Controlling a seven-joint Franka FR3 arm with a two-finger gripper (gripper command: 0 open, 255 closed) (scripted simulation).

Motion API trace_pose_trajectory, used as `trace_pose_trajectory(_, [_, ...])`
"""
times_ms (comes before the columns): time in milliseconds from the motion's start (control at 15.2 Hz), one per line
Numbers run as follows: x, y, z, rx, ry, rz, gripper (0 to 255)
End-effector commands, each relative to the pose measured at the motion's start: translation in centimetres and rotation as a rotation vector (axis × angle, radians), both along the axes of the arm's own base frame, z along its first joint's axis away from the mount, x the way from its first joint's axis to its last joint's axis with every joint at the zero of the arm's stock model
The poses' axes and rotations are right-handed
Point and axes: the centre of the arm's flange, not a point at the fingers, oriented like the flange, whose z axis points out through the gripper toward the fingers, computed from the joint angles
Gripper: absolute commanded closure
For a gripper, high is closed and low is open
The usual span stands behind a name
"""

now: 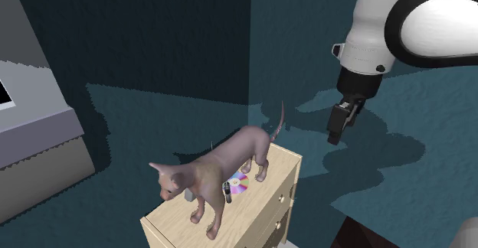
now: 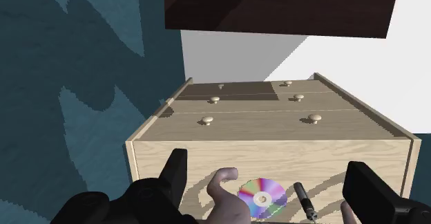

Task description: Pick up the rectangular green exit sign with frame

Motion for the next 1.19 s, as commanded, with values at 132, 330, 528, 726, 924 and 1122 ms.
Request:
trace_pose_trajectory(132, [2.6,-0.5,-0.9,0.003,0.009,-0.015,0])
trace_pose_trajectory(330, [6.5,-1.2,-2.2,0.008,0.022,-0.037,0])
trace_pose_trajectory(528, [10.3,-2.1,-3.6,0.013,0.035,-0.059,0])
trace_pose_trajectory(726, [14.1,-3.0,-5.1,0.018,0.047,-0.081,0])
trace_pose_trajectory(924, [17.8,-4.0,-6.6,0.023,0.06,-0.103,0])
trace_pose_trajectory(1122, [21.5,-5.1,-8.2,0.028,0.073,-0.125,0])
